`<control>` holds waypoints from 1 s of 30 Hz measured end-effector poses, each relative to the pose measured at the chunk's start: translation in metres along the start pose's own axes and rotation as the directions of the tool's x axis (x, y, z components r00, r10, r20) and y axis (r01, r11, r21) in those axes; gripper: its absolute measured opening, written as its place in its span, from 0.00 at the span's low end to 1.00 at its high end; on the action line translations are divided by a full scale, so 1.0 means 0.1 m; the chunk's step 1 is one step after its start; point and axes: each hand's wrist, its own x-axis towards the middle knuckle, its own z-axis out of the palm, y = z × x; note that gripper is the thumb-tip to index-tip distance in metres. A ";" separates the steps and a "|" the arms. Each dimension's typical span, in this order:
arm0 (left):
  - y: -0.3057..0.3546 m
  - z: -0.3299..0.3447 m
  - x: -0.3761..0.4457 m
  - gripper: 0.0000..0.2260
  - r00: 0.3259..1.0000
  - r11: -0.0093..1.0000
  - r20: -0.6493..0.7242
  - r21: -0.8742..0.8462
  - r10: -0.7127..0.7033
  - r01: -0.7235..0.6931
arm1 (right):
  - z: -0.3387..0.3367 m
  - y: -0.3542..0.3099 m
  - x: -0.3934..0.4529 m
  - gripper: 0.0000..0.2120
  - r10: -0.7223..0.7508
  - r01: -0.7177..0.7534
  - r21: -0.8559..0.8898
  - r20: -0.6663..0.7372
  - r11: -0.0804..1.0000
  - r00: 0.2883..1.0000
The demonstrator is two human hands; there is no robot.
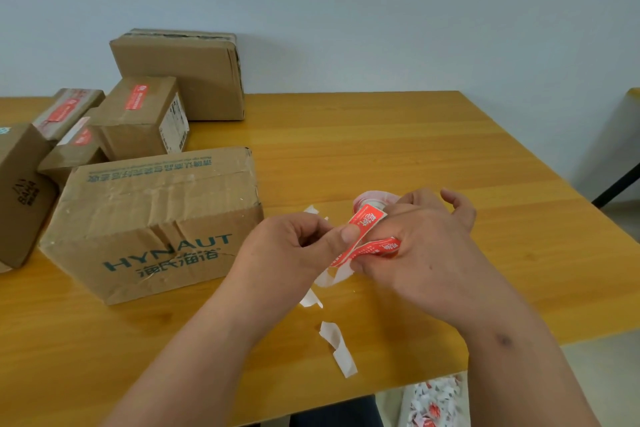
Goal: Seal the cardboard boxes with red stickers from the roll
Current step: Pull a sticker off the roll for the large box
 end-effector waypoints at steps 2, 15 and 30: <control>0.00 -0.02 0.00 0.12 1.000 1.000 0.022 0.025 -0.020 0.019 | 0.01 0.01 0.00 0.16 0.001 -0.001 -0.016 -0.002 1.000 1.000; -0.05 0.13 0.02 0.12 0.994 1.000 -0.105 -0.021 0.005 -0.007 | -0.02 0.00 0.00 0.06 -0.008 0.008 0.013 -0.020 1.000 1.000; -0.06 0.17 0.05 0.11 0.979 0.983 -0.196 -0.182 -0.053 0.017 | -0.04 0.02 -0.02 0.09 -0.052 0.054 0.030 -0.076 0.998 0.996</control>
